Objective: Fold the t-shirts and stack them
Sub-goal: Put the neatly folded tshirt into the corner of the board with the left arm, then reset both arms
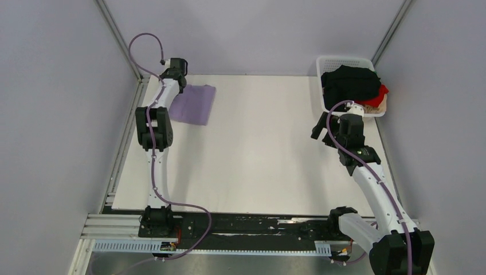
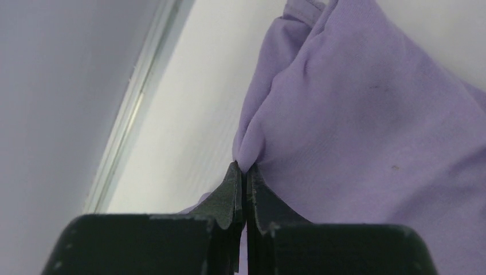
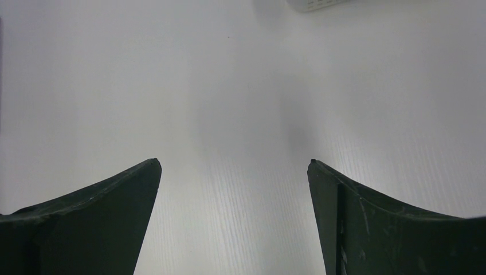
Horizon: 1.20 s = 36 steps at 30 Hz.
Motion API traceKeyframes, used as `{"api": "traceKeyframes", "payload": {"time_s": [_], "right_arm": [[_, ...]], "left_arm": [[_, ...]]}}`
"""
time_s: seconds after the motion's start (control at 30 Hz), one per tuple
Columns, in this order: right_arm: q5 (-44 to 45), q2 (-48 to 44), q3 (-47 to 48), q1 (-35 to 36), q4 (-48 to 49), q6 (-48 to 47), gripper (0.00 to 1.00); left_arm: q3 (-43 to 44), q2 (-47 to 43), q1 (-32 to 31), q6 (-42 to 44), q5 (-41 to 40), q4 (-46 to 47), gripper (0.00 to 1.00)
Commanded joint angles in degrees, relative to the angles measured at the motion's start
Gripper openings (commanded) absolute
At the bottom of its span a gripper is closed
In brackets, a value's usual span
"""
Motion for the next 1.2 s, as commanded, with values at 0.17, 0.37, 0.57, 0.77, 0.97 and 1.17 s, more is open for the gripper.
{"api": "traceKeyframes", "payload": {"time_s": [0.17,0.37,0.57,0.77,0.97,1.17], "right_arm": [[6.48,0.46,2.09,-0.15,0.43,-0.31,1.00],[7.19,1.62,2.75,-0.16,0.38,-0.17,1.00],[7.60,0.97,3.26,-0.16,-0.04,0.78,1.00],[8.35,0.07,2.33,-0.21,0.03,6.37,1.00],[0.82,3.56,3.87,-0.18,0.00,5.99,1.00],[-0.20,2.55,0.63,-0.21,1.99,7.01,1.00]], "left_arm": [[19.41,10.03,5.80,6.86,-2.45,1.13,0.00],[20.59,8.07,7.31,9.04,-6.01,4.38,0.07],[21.40,3.91,7.46,8.08,-4.35,4.17,0.95],[13.98,-8.40,7.38,-2.77,10.71,-0.18,1.00],[-17.14,-31.17,6.48,-10.44,31.15,11.26,1.00],[-54.12,-54.03,0.62,-12.44,42.76,22.51,1.00]]}}
